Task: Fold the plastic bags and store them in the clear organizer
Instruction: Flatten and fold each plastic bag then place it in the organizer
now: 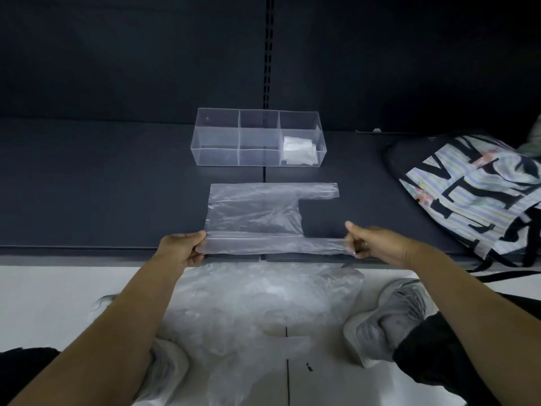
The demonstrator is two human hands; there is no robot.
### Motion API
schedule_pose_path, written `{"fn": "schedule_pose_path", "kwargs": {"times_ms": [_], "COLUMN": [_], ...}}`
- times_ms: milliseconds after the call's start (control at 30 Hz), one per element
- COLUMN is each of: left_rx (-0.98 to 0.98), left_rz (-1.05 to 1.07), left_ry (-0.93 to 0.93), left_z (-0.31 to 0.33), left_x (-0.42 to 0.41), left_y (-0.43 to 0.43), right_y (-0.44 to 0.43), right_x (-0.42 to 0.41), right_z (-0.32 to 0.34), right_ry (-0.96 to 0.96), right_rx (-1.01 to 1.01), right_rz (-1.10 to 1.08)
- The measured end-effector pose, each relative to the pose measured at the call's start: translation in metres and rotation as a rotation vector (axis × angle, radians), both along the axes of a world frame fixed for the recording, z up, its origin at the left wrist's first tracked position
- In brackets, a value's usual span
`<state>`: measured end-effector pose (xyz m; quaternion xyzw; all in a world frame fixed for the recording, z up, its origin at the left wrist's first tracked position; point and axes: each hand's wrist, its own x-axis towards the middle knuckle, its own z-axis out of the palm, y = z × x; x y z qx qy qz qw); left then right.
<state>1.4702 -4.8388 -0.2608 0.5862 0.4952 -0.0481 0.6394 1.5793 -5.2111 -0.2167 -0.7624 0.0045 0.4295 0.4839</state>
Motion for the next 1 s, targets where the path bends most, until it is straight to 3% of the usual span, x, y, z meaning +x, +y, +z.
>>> {"fn": "schedule_pose_path", "kwargs": {"times_ms": [200, 367, 633, 767, 900, 1000], "left_rx": [0.132, 0.356, 0.718, 0.805, 0.894, 1.19], "left_rz": [-0.024, -0.045, -0.31, -0.341, -0.36, -0.385], "left_ry": [0.015, -0.015, -0.017, 0.017, 0.011, -0.107], "left_z": [-0.011, -0.018, -0.019, -0.02, -0.013, -0.012], "left_x": [0.003, -0.002, -0.011, -0.014, -0.017, -0.017], "left_y": [-0.003, -0.007, -0.033, -0.042, -0.048, -0.053], "right_y": [0.002, -0.002, -0.014, -0.016, 0.001, 0.048], "right_x": [0.005, 0.008, 0.009, 0.006, -0.011, -0.033], "right_z": [-0.007, -0.018, -0.037, -0.044, -0.046, -0.044], "right_ry": [0.04, 0.001, -0.147, -0.306, -0.492, -0.795], "right_rx": [0.059, -0.002, -0.119, -0.353, -0.675, -0.727], "right_rz": [-0.087, -0.057, -0.358, -0.569, -0.605, -0.572]}}
